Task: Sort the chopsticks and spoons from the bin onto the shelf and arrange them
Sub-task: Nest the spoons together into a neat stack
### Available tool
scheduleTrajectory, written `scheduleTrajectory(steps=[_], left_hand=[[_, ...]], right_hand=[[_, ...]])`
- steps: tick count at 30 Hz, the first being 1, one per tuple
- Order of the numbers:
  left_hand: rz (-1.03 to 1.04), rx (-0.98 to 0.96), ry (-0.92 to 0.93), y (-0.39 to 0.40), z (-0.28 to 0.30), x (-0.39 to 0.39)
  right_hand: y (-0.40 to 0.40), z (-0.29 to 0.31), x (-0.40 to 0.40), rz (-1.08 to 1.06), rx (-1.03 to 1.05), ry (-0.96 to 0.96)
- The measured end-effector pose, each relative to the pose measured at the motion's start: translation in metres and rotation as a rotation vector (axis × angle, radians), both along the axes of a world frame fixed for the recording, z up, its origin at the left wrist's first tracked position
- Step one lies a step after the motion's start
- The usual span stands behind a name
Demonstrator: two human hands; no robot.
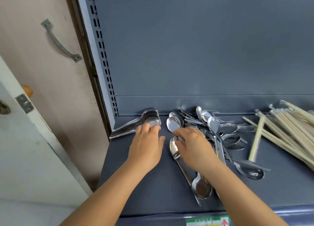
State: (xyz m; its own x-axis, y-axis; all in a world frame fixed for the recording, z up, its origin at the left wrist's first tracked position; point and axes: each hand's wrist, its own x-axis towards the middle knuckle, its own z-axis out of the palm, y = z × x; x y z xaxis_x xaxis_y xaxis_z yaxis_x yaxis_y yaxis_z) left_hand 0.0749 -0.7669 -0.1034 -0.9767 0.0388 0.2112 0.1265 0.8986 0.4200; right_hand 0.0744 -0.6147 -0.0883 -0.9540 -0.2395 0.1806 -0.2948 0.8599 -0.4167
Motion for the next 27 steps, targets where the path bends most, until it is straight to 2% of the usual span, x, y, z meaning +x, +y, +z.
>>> scheduleTrajectory(steps=[4,17,22,27], left_hand=[[-0.033,0.035,-0.122,0.018,-0.003,0.013],[0.101,0.066,-0.148,0.037,-0.007,0.016],[0.159,0.127,-0.158,0.034,-0.002,0.016],[0.111,0.298,-0.219,0.037,0.007,0.016]], right_hand=[[0.014,0.000,0.017,-0.039,-0.062,0.032],[0.042,-0.009,0.037,-0.118,-0.140,0.062],[0.052,-0.011,0.041,-0.168,-0.190,0.103],[0.064,-0.008,0.045,-0.220,-0.234,0.072]])
